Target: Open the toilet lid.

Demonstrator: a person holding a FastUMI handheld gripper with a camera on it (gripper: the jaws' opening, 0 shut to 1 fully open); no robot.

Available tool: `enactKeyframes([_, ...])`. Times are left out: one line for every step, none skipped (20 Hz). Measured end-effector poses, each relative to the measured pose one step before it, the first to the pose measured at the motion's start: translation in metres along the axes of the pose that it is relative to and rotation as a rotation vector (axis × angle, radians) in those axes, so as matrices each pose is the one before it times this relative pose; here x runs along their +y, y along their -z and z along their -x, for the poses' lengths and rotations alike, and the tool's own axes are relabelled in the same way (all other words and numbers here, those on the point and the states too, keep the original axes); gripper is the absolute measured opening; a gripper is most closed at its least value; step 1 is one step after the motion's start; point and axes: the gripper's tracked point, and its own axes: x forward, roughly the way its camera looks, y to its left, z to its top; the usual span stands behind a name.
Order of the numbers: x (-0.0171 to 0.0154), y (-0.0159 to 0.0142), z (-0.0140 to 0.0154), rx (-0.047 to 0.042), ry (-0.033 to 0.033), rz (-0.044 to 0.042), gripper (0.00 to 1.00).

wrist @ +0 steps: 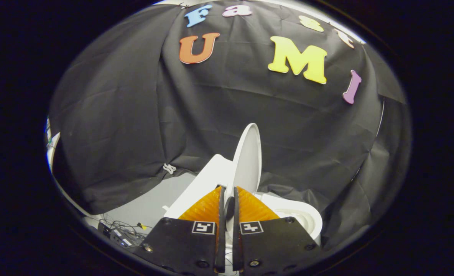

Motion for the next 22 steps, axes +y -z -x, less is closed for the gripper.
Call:
enactKeyframes([-0.00001, -0.00010, 0.00041, -0.00677, 0.00225, 0.00400, 0.11])
enactKeyframes([-0.00158, 0.00034, -0.00022, -0.00520, -0.00024, -0.00027, 0.10])
enactKeyframes([-0.00263, 0.00027, 0.00064, -0.00763, 0.00659, -0.00479, 0.11])
enactKeyframes([-0.00412, -0.00085, 0.00075, -0.00409, 0.00894, -0.00939, 0.11])
enactKeyframes([-0.00181, 0.00275, 0.00189, -0.00022, 0.00506, -0.00323, 0.11])
enactKeyframes([-0.00191, 0.00071, 0.00101, 0.00143, 0.00211, -0.00145, 0.11])
enactKeyframes([-0.00158, 0.00052, 0.00004, -0.00097, -0.00143, -0.00443, 0.11])
enactKeyframes([-0.00059, 0.00051, 0.00068, -0.00302, -0.00244, -0.00361, 0.11])
enactKeyframes([-0.00003, 0.00106, 0.00028, -0.00475, -0.01076, -0.00762, 0.12])
enactKeyframes([-0.00278, -0.00007, 0.00053, -0.00841, -0.00289, -0.00881, 0.14])
enactKeyframes([-0.00389, 0.00260, 0.00300, -0.00355, -0.00081, -0.01499, 0.14])
enactKeyframes([-0.00600, 0.00070, 0.00309, -0.00413, 0.00087, -0.01220, 0.15])
enactKeyframes([-0.00328, -0.00286, 0.00464, -0.00773, -0.01522, -0.02249, 0.17])
enactKeyframes([0.00221, -0.00190, 0.00599, -0.00696, -0.04067, -0.02825, 0.19])
enactKeyframes([0.00548, -0.00085, 0.00714, -0.00686, -0.04906, -0.02827, 0.24])
enactKeyframes([0.00218, -0.00282, 0.00913, -0.01098, -0.03080, -0.01489, 0.28])
enactKeyframes([0.00150, -0.00251, 0.01068, -0.02094, -0.03444, -0.01052, 0.33])
enactKeyframes([-0.00041, -0.00318, 0.01206, -0.01775, -0.01684, 0.00065, 0.40])
enactKeyframes([-0.00668, -0.00147, 0.01064, -0.02790, 0.00335, 0.01080, 0.48])
enactKeyframes([-0.00843, -0.00468, 0.01244, -0.03363, 0.00731, 0.01654, 0.48])
enactKeyframes([-0.00743, -0.00278, 0.01181, -0.03092, 0.00602, 0.02029, 0.53])
enactKeyframes([-0.00825, -0.00140, 0.01216, -0.02771, 0.00896, 0.01711, 0.58])
